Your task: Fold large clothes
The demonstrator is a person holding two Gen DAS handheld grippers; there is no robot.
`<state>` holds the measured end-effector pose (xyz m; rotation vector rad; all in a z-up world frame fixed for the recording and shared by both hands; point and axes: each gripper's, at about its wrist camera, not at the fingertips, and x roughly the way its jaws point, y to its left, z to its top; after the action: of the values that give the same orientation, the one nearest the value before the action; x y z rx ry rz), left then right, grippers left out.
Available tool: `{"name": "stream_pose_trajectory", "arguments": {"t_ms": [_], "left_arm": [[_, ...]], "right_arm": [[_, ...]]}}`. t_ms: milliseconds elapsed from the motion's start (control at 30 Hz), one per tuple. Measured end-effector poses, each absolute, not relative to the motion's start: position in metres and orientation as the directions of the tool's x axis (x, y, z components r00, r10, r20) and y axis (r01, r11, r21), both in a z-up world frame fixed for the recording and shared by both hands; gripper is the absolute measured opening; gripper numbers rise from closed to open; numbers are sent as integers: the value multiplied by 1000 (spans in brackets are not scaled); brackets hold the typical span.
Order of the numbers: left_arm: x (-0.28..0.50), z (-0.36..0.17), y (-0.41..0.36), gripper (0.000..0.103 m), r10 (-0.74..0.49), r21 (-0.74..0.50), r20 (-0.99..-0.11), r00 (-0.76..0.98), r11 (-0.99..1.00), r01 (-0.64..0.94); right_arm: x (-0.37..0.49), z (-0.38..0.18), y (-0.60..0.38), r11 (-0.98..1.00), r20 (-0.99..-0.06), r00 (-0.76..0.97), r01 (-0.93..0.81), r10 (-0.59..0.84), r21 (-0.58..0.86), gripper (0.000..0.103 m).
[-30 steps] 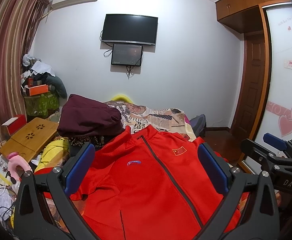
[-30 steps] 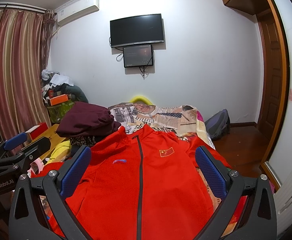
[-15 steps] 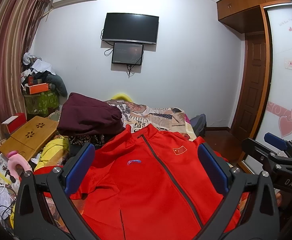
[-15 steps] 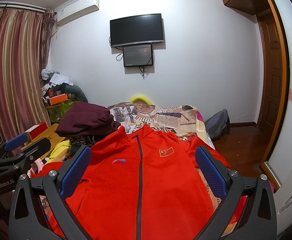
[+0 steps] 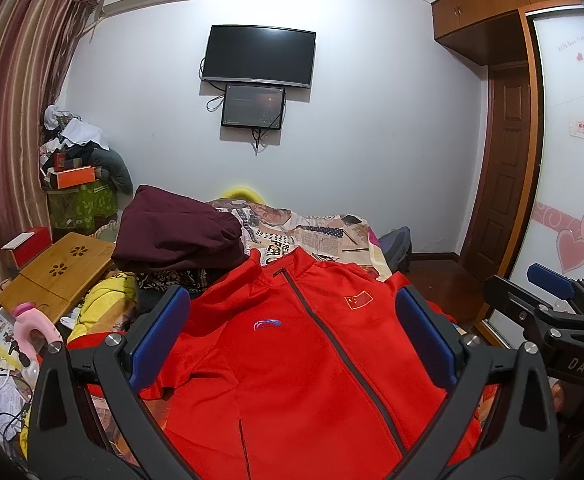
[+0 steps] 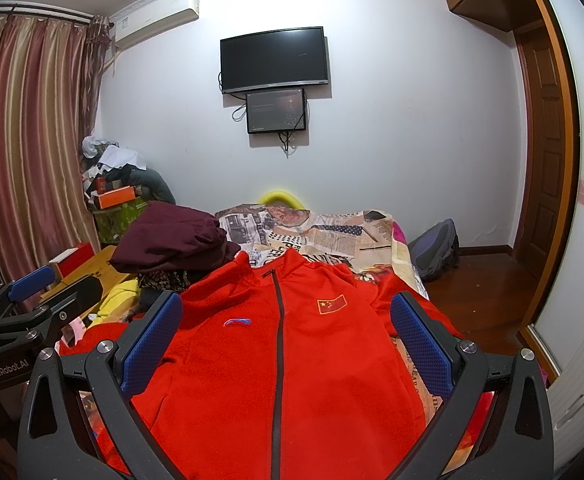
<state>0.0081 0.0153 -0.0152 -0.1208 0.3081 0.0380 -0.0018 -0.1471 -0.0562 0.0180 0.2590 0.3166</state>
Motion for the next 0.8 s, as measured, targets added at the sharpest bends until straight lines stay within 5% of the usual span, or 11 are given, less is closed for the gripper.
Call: {"name": "stream_pose_trajectory", "arguments": {"t_ms": [500,800], "left_arm": [[28,-15,42,103,90,-115,-310,946,985,-131],[55,-25,119,103,345,-114,-295,891,913,-391]], "right_arm": [[16,-56,-142,953,-265,917,-301,298,31,103],[43,-56,-128,951,-284,911,-310,298,4,103]]}}
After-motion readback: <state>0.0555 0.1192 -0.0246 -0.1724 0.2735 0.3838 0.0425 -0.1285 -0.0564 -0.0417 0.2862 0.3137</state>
